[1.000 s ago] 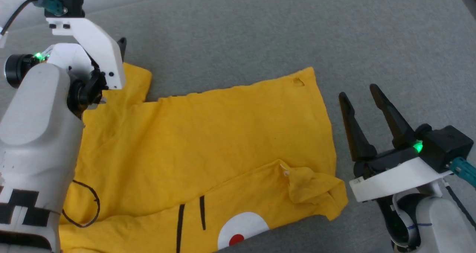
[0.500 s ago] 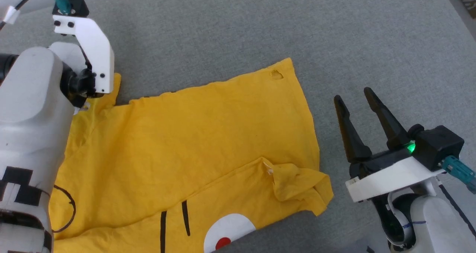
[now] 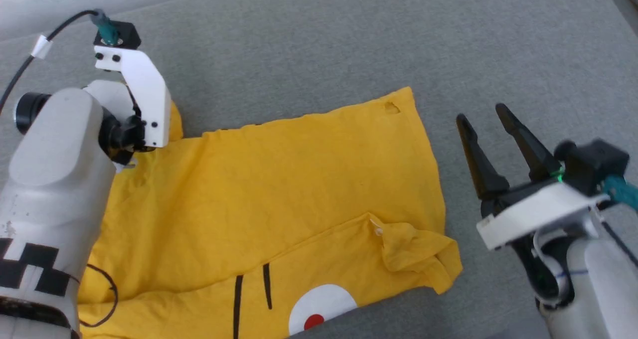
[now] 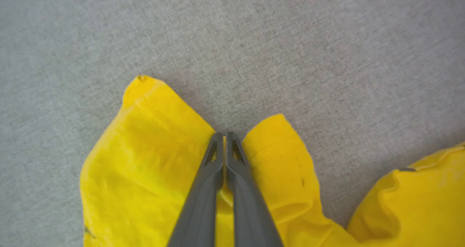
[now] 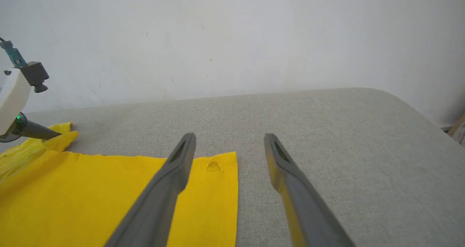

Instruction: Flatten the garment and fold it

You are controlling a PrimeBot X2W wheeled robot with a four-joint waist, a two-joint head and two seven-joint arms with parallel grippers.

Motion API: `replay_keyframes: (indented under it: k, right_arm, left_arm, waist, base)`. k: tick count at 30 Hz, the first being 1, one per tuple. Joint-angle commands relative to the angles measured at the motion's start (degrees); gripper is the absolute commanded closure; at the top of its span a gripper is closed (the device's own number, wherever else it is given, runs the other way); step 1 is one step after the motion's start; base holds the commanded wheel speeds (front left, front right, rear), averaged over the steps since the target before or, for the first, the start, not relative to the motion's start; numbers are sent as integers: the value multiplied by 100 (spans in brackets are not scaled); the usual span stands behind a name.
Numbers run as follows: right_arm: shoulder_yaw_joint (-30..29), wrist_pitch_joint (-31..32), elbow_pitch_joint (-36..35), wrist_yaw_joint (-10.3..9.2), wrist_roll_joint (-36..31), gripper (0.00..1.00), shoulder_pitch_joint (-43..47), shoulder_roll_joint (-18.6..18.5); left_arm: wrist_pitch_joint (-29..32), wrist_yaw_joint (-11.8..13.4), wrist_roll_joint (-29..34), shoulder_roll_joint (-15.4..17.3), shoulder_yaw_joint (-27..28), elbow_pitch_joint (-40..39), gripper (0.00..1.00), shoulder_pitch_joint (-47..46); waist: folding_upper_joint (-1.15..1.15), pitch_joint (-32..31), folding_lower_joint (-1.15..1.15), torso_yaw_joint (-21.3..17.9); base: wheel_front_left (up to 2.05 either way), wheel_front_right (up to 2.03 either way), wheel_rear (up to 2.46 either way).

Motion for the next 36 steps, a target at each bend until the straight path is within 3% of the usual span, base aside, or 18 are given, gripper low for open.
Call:
replay_keyframes:
  k: [1, 12, 23, 24, 25, 28, 36]
  right_arm:
    - [23, 84, 99, -5, 94, 0, -193, -46]
    - [733, 1983, 2442, -5, 1016, 0, -2023, -836]
    - [1328, 4138, 3907, -5, 1591, 0, -2532, -876]
    - [1328, 4313, 3971, -5, 1653, 55, -2524, -851]
    - [1327, 4459, 4017, -5, 1702, 100, -2521, -830]
    - [1320, 4447, 3926, -5, 1752, 100, -2598, -839]
    - [1019, 2941, 3506, -5, 1536, 100, -2515, -963]
  left_arm:
    - [-63, 43, 69, 25, -44, 53, 100, 239]
    - [-1001, 3, 107, -326, -56, -757, 100, -107]
    - [-1209, -34, 14, -436, -104, -1024, 100, -1]
    - [-1209, -36, 2, -432, -104, -1021, 100, 14]
    - [-1211, -39, -13, -430, -103, -1014, 100, 28]
    - [-1257, -41, -59, -416, -77, -983, 100, 59]
    - [-1944, 69, -316, -296, 290, -1125, 100, 451]
  waist:
    - [0, -106, 0, 179]
    - [0, 150, 0, 1012]
    - [0, 268, 0, 1336]
    - [0, 256, 0, 1336]
    - [0, 239, 0, 1335]
    - [0, 172, 0, 1331]
    - [0, -450, 0, 1377]
  base:
    - [0, 0, 0]
    - [0, 0, 0]
    - [0, 0, 0]
    - [0, 0, 0]
    - [0, 0, 0]
    - [0, 0, 0]
    - [0, 0, 0]
